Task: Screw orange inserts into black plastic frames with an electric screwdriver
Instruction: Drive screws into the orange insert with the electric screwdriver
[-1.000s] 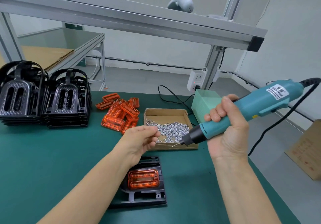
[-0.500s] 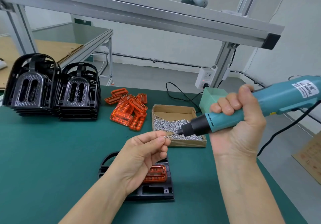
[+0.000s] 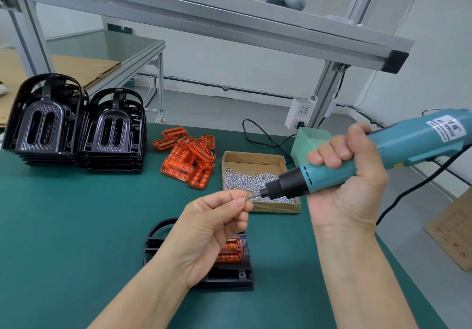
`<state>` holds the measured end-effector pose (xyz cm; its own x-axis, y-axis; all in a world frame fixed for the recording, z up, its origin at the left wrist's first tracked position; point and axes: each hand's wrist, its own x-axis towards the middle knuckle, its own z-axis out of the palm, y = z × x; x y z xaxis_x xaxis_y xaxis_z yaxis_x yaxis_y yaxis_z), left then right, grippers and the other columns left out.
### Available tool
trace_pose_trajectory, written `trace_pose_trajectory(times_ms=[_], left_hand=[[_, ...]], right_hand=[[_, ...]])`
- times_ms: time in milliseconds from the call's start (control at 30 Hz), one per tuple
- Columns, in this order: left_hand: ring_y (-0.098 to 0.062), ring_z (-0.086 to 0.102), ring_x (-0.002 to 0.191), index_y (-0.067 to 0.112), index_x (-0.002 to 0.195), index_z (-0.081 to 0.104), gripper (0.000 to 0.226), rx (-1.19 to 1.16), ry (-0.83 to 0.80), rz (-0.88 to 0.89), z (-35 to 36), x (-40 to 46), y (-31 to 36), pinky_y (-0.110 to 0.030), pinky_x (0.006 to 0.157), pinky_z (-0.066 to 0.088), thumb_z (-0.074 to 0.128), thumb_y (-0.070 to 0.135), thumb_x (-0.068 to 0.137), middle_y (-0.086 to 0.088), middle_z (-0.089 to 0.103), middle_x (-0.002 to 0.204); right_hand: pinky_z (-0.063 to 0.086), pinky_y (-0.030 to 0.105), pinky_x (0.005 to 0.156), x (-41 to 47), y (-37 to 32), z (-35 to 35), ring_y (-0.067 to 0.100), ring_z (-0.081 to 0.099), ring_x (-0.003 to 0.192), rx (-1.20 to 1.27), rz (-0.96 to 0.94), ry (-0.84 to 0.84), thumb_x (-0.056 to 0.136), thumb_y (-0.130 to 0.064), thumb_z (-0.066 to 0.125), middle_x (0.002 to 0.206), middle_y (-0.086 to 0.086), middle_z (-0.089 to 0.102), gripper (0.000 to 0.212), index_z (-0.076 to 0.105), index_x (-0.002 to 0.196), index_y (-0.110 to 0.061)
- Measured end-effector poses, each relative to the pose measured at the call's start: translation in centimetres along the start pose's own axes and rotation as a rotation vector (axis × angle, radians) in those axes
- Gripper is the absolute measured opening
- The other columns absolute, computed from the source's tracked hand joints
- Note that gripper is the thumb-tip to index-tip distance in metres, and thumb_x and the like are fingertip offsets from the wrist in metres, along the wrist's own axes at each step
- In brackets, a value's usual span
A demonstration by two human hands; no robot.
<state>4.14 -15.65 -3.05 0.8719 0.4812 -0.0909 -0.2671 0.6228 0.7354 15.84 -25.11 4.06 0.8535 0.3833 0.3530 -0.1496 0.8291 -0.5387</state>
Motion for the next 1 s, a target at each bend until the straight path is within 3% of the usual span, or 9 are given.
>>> trace_pose_trajectory(times_ms=[400,767,900,1000], left_hand=[[-0.013,0.059,0.053,0.005,0.070,0.075,0.010,0.167,0.090,0.124,-0.2,0.1,-0.6,-0.020,0.053,0.052,0.070,0.005,0.061,-0.015,0.067,0.068],[-0.014,0.058,0.055,0.004,0.072,0.075,0.011,0.168,0.087,0.115,-0.2,0.3,-0.8,-0.021,0.053,0.052,0.068,0.004,0.063,-0.014,0.068,0.069],[-0.010,0.061,0.074,0.019,0.096,0.075,0.039,0.431,0.065,0.113,-1.0,-0.2,0.1,-0.022,0.062,0.052,0.078,0.024,0.057,-0.002,0.072,0.093],[0.002,0.057,0.091,0.043,0.114,0.061,0.064,0.884,0.148,0.206,-3.3,-0.9,0.7,-0.021,0.084,0.045,0.086,0.042,0.056,0.021,0.063,0.110]], right_hand=[[0.037,0.019,0.047,-0.5,0.7,-0.2,0.005,0.036,0.042,-0.094,-0.072,-0.067,0.084,-0.010,0.050,0.051,-0.010,0.038,0.013,0.053,0.081,-0.021],[0.037,0.019,0.047,-0.4,1.0,-0.8,0.005,0.037,0.042,-0.078,-0.069,-0.031,0.083,-0.011,0.052,0.051,-0.010,0.038,0.011,0.053,0.078,-0.022],[0.038,0.019,0.047,-0.1,0.9,-1.2,0.005,0.037,0.042,-0.091,-0.041,-0.045,0.083,-0.011,0.052,0.052,-0.010,0.039,0.014,0.054,0.076,-0.023],[0.038,0.019,0.047,-0.1,1.1,-2.0,0.005,0.037,0.041,-0.145,0.018,-0.070,0.082,-0.010,0.053,0.051,-0.010,0.038,0.016,0.056,0.076,-0.024]])
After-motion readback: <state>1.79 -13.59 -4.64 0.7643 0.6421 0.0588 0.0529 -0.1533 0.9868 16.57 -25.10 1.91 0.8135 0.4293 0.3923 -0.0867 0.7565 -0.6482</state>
